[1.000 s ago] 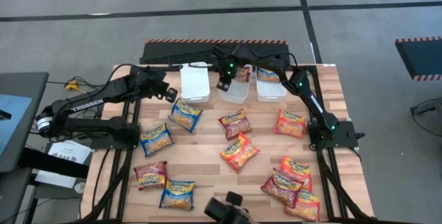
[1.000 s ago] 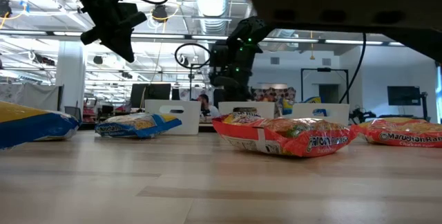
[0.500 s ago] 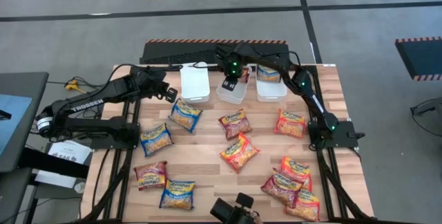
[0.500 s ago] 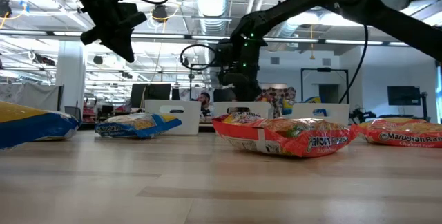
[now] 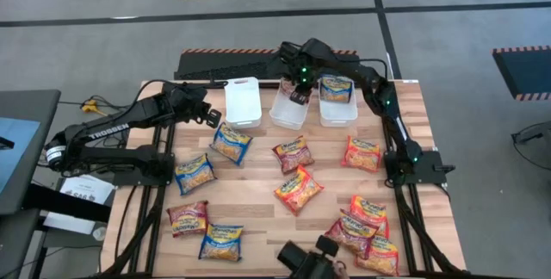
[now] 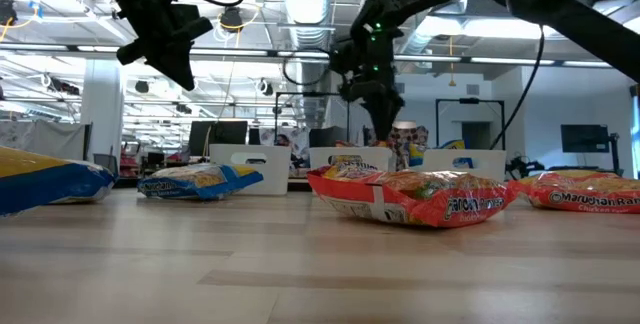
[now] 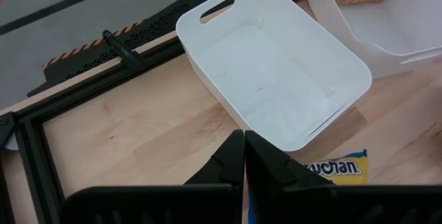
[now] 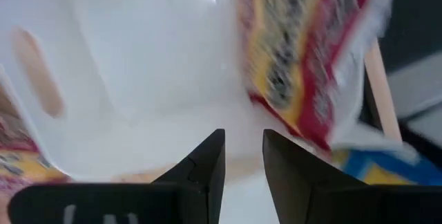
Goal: Sort Maruchan noodles
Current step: Adjust the middle white bin
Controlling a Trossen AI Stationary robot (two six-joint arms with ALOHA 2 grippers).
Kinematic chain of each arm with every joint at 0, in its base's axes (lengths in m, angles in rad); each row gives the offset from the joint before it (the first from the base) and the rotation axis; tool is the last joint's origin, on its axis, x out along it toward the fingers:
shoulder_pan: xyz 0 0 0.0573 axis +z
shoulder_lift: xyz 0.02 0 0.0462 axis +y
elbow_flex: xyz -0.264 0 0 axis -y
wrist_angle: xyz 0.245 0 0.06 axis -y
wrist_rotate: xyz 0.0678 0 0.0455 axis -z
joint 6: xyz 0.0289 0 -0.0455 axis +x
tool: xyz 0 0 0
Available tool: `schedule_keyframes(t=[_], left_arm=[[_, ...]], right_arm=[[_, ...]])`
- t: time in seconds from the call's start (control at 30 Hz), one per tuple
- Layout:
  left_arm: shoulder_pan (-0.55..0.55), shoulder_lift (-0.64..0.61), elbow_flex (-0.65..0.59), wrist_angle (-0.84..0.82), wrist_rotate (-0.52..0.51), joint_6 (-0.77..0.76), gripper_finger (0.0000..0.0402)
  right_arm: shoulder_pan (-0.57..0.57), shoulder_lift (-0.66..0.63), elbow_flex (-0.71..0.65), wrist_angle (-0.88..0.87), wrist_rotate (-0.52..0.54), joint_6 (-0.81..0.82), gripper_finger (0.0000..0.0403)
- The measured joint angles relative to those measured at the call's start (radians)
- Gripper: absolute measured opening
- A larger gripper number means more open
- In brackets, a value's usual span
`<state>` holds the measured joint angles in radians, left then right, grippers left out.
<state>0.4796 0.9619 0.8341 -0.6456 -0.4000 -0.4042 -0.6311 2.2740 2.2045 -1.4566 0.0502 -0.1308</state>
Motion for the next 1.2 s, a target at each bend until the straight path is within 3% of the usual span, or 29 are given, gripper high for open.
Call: schedule_keyframes(t=[0.27, 0.6, 0.83, 1.2], left_arm=[[0.000, 0.000, 0.000, 0.000, 0.000, 0.000, 0.0000], [0.000, 0.000, 0.000, 0.000, -0.007, 0.000, 0.0000], [0.000, 0.000, 0.000, 0.000, -0.029, 0.003, 0.0000], [0.000, 0.000, 0.000, 0.000, -0.031, 0.003, 0.0000]], right_arm=[[-0.067, 0.006, -0.025, -0.041, -0.002, 0.007, 0.0123], [-0.072, 0.004, -0.034, -0.063, -0.002, -0.009, 0.0123], [-0.078, 0.005, -0.122, -0.054, -0.002, -0.016, 0.0123], [-0.071, 0.005, -0.156, 0.116, 0.000, 0.000, 0.0123]])
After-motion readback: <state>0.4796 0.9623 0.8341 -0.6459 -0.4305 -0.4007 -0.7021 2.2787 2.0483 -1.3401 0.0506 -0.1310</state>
